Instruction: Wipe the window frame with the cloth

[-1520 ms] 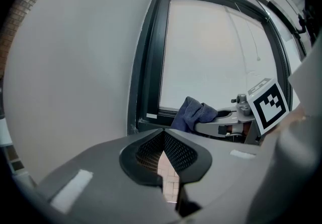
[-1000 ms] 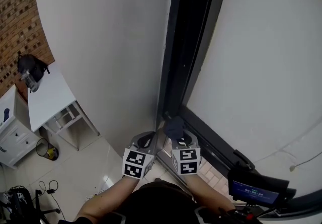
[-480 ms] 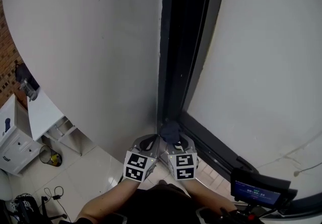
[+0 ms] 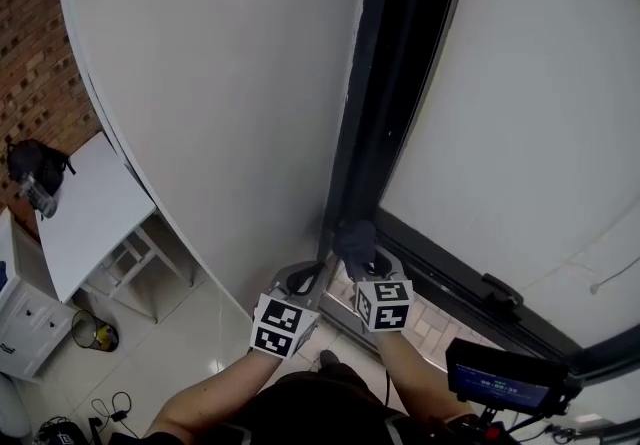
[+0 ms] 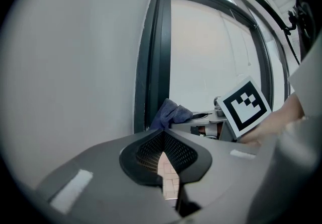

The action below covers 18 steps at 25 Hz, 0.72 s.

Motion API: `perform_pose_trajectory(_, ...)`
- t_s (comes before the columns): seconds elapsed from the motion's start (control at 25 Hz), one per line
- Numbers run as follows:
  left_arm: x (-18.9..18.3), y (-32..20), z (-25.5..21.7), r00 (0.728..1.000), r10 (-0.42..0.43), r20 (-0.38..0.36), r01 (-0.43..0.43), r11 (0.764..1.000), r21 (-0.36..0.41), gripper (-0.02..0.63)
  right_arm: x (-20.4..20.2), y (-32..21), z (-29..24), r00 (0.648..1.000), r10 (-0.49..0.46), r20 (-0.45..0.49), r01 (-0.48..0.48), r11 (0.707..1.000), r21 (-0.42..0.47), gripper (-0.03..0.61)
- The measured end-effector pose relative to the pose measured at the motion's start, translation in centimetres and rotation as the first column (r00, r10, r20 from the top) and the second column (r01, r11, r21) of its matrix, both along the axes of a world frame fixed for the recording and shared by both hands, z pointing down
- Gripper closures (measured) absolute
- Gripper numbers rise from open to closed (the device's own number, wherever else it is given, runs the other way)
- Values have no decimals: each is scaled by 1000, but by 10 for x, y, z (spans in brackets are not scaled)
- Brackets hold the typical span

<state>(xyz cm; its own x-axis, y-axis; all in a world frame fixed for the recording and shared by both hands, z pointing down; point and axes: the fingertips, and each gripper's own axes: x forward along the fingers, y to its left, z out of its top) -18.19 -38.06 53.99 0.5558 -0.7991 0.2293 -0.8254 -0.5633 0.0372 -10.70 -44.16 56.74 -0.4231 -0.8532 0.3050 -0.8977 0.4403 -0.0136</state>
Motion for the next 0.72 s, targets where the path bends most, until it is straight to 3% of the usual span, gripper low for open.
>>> perform_pose_trajectory(0.16, -11, 12, -4, 999, 34, -26, -34, 999, 2, 620, -1, 12, -16, 998, 45, 35, -46, 999, 27, 460)
perform_pose_trajectory(0.32, -2, 28, -12, 992, 118, -50, -116, 993, 29, 620, 25, 43, -40, 989, 129, 73, -134, 988, 71, 460)
perform_pose_trajectory(0.48, 29, 42, -30, 969, 231, -85, -226, 972, 60, 620, 84, 91, -68, 957, 275, 95, -285, 951, 121, 460)
perform_pose_trajectory(0.72, 68, 70, -52, 939, 327, -105, -318, 943, 98, 620, 152, 159, -99, 912, 395, 106, -408, 900, 156, 459)
